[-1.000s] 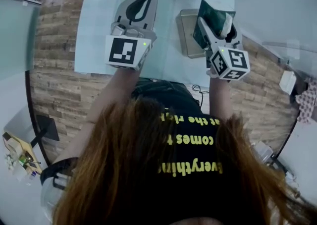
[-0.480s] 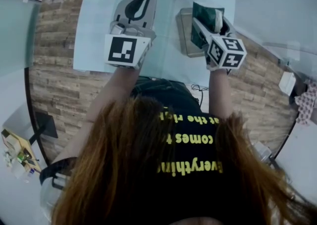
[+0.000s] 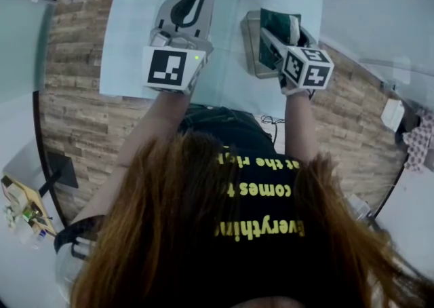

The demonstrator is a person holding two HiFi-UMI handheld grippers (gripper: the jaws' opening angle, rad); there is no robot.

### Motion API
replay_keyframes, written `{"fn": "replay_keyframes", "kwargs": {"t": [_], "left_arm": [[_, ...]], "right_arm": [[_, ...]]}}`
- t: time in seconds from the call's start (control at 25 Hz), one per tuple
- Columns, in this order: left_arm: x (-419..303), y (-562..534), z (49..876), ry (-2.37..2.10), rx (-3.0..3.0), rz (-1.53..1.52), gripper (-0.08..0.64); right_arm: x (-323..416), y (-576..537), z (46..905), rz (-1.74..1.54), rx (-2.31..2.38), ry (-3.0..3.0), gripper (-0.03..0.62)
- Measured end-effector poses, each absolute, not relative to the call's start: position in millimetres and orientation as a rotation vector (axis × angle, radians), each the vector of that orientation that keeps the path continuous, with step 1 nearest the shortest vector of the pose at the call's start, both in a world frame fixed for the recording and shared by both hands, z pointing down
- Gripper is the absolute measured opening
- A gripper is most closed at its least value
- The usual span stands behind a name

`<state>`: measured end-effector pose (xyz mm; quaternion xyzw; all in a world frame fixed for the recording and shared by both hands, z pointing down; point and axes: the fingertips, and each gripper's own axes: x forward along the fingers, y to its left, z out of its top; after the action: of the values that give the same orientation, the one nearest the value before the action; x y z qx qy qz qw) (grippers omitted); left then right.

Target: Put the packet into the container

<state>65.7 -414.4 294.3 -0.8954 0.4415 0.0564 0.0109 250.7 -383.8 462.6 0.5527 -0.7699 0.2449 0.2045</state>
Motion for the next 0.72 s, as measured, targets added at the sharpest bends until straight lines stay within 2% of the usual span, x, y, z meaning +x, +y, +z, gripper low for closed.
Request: {"fn": "replay_keyframes", "kwargs": {"t": [0.72], "left_arm": [[65.1, -416.0, 295.3, 1.390, -2.806, 0.186, 0.002]], "right_arm": [[253.8, -370.8, 509.3, 0.826, 1.457, -2.048, 0.400]]}}
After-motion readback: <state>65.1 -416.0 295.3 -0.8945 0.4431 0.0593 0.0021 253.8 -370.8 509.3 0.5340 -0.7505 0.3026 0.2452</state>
